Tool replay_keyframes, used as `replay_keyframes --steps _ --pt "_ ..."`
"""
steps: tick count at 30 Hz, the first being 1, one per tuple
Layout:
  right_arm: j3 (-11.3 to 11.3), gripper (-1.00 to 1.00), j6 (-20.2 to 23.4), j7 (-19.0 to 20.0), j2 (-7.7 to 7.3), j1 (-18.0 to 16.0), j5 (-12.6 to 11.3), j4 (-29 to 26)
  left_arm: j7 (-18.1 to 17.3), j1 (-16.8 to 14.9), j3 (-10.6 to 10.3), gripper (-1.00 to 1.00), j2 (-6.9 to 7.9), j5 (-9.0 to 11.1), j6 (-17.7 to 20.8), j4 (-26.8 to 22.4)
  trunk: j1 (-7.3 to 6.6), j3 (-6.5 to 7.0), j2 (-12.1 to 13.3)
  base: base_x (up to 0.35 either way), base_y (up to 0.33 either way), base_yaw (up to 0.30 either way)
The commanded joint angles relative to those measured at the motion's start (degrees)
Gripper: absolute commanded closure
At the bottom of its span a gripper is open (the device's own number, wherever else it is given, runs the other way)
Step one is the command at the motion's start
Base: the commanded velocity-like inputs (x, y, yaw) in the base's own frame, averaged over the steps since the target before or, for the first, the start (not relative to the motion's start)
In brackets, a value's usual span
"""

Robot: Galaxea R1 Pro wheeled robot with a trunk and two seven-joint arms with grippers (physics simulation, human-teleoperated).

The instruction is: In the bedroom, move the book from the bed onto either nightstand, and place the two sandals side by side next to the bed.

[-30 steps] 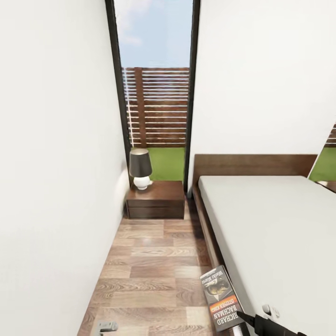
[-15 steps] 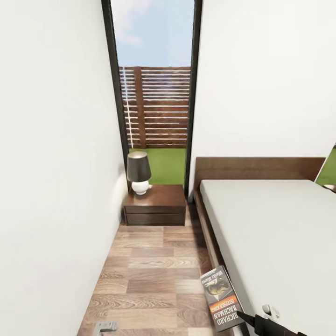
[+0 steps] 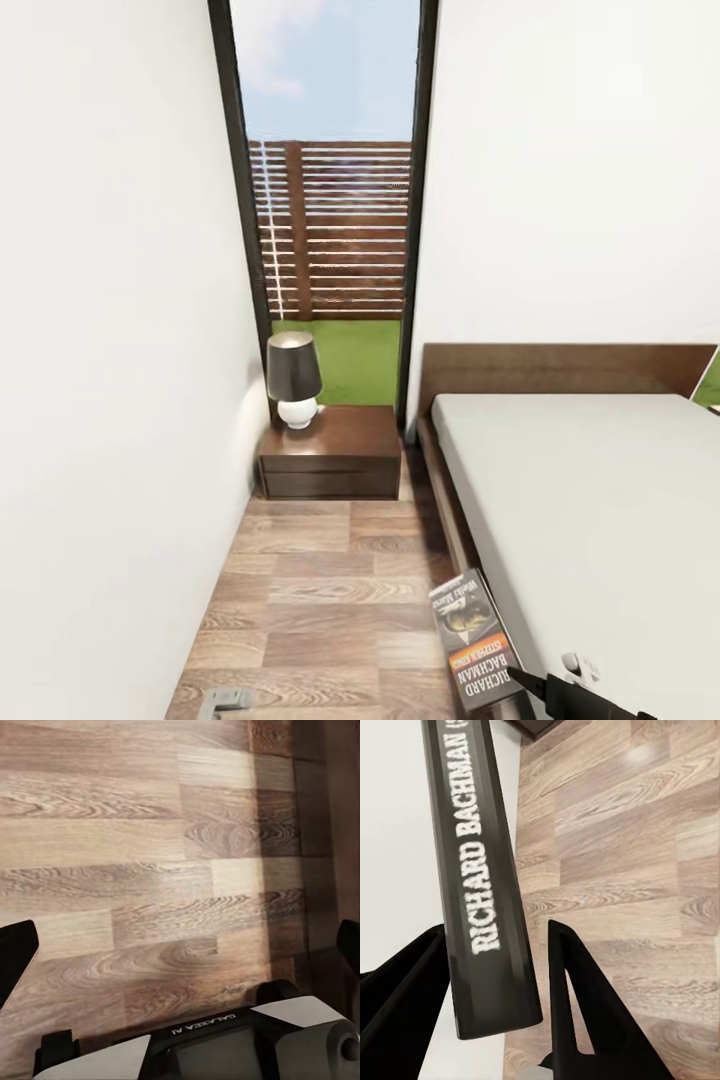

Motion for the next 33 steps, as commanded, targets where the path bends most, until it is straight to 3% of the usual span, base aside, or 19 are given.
replay_keyframes --steps 1,33 --pt "0.0 1.0 0.6 0.1 -0.02 0.0 -0.6 0.0 -0.2 0.0 -0.5 -1.0 0.01 0.5 -0.1 0.0 0.04 -0.07 0.0 0.325 0.0 0.0" --pt "0.0 1.0 0.6 0.1 -0.04 0.0 -0.6 0.0 -0.2 0.0 -0.5 -1.0 0.01 0.5 -0.1 0.0 0.04 -0.07 0.0 0.313 0.0 0.0"
